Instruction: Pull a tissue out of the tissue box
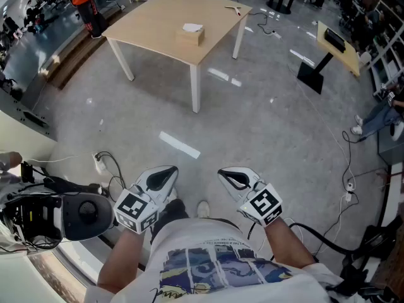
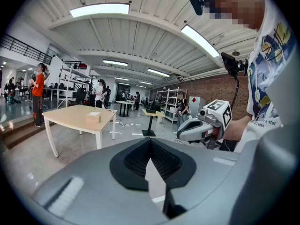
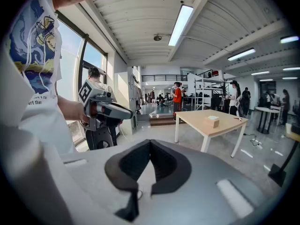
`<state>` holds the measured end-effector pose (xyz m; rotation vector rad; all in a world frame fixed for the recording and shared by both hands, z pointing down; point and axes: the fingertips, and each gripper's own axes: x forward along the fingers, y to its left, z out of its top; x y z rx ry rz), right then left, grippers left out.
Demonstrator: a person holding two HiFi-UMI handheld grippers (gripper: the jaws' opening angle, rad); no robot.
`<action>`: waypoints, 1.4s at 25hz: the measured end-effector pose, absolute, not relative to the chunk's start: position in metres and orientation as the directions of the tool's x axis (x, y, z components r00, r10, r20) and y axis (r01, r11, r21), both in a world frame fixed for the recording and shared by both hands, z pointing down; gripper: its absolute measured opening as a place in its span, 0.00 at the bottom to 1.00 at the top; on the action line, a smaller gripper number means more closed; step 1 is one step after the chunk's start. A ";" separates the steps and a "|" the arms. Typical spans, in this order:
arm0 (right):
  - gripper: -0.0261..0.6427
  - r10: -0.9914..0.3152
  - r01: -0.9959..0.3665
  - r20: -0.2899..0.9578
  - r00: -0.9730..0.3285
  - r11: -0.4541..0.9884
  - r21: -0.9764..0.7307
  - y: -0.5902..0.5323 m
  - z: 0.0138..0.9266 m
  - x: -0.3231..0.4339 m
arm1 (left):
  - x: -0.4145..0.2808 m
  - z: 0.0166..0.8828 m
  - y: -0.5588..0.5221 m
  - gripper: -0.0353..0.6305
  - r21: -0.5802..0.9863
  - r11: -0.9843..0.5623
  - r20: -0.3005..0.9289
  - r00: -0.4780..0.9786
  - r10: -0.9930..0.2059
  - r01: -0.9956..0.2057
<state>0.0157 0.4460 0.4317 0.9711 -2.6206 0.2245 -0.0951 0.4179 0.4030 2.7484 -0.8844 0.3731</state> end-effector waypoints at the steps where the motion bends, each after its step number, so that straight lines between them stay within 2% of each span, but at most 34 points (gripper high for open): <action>1: 0.04 -0.602 -0.657 0.366 -0.709 0.754 -0.032 0.448 0.433 0.016 | -0.097 0.405 0.419 0.06 0.138 -0.791 0.311 0.784 -0.537 -0.596; 17: 0.04 -0.600 -0.670 0.409 -0.687 0.741 -0.038 0.464 0.443 0.022 | -0.098 0.405 0.426 0.06 0.144 -0.789 0.307 0.785 -0.538 -0.597; 29: 0.04 -0.603 -0.675 0.421 -0.677 0.737 -0.030 0.430 0.450 0.037 | -0.077 0.408 0.393 0.06 0.141 -0.809 0.298 0.804 -0.514 -0.570; 35: 0.04 -0.603 -0.679 0.426 -0.675 0.733 -0.037 0.399 0.440 0.020 | -0.097 0.403 0.366 0.06 0.159 -0.802 0.309 0.801 -0.513 -0.575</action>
